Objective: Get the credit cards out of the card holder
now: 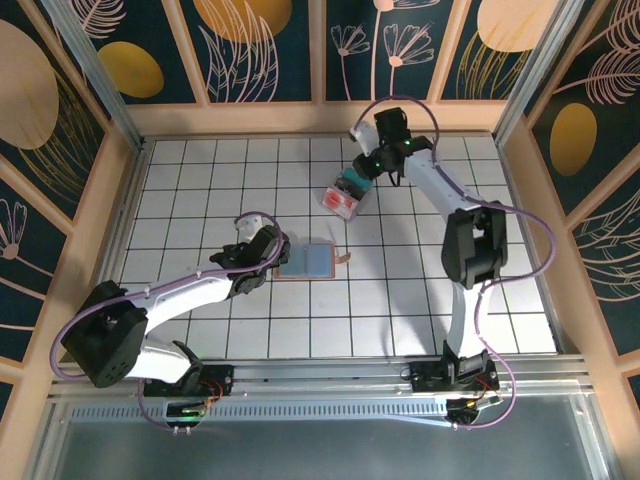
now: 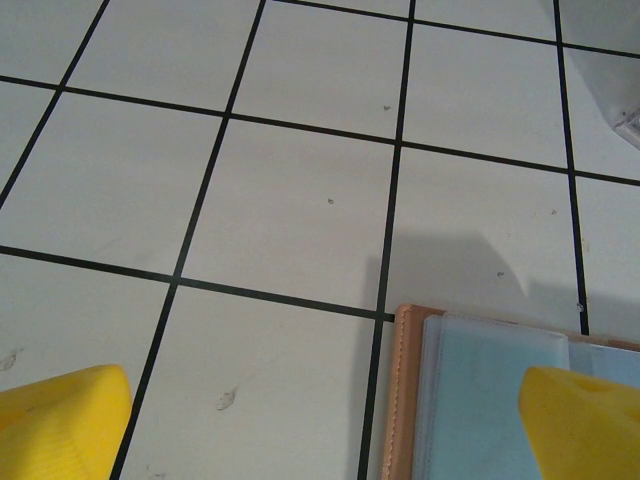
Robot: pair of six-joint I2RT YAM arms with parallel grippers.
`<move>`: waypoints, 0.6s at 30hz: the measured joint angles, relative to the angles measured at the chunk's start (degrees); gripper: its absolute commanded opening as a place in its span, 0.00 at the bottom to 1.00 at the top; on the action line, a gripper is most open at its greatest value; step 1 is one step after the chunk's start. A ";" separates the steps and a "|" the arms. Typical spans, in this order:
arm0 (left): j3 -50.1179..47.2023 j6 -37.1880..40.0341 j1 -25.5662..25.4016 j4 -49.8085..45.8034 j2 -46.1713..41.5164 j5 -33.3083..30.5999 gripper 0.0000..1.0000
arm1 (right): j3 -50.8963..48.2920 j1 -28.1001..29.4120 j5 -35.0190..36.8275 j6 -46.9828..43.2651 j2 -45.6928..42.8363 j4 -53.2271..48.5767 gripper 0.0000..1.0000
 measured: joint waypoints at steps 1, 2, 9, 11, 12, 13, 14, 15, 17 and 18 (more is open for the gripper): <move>0.00 -0.02 0.13 0.02 0.00 0.02 0.99 | -2.10 0.26 1.33 2.78 -2.47 1.53 0.29; 0.00 -0.04 0.33 0.02 0.00 0.02 0.99 | -4.11 0.63 2.51 5.55 -4.72 2.84 0.29; -0.02 -1.66 2.78 -0.07 -0.81 0.28 0.99 | -20.55 7.76 9.62 24.81 -17.68 9.11 0.31; -0.33 -2.27 4.15 0.07 -1.86 0.76 0.99 | -25.14 11.69 11.45 30.16 -19.32 9.88 0.31; -0.61 -2.51 4.81 0.11 -2.43 1.05 0.99 | -26.95 13.62 12.20 32.37 -19.58 9.94 0.31; -1.05 -2.93 5.64 0.09 -3.17 1.38 0.99 | -28.61 15.72 13.00 34.60 -19.63 9.79 0.33; -1.55 -3.19 6.36 0.22 -3.85 1.60 0.99 | -30.08 17.88 13.97 36.74 -19.52 9.60 0.35; -2.21 -3.61 7.10 0.39 -4.55 1.62 0.99 | -31.10 19.98 14.93 38.47 -19.45 9.16 0.37; -3.91 -4.52 8.70 0.57 -6.32 1.99 0.99 | -32.11 24.20 16.90 42.10 -18.88 8.52 0.40; -4.85 -4.92 9.49 0.72 -7.13 2.19 0.99 | -32.13 25.83 17.44 43.23 -18.49 8.55 0.40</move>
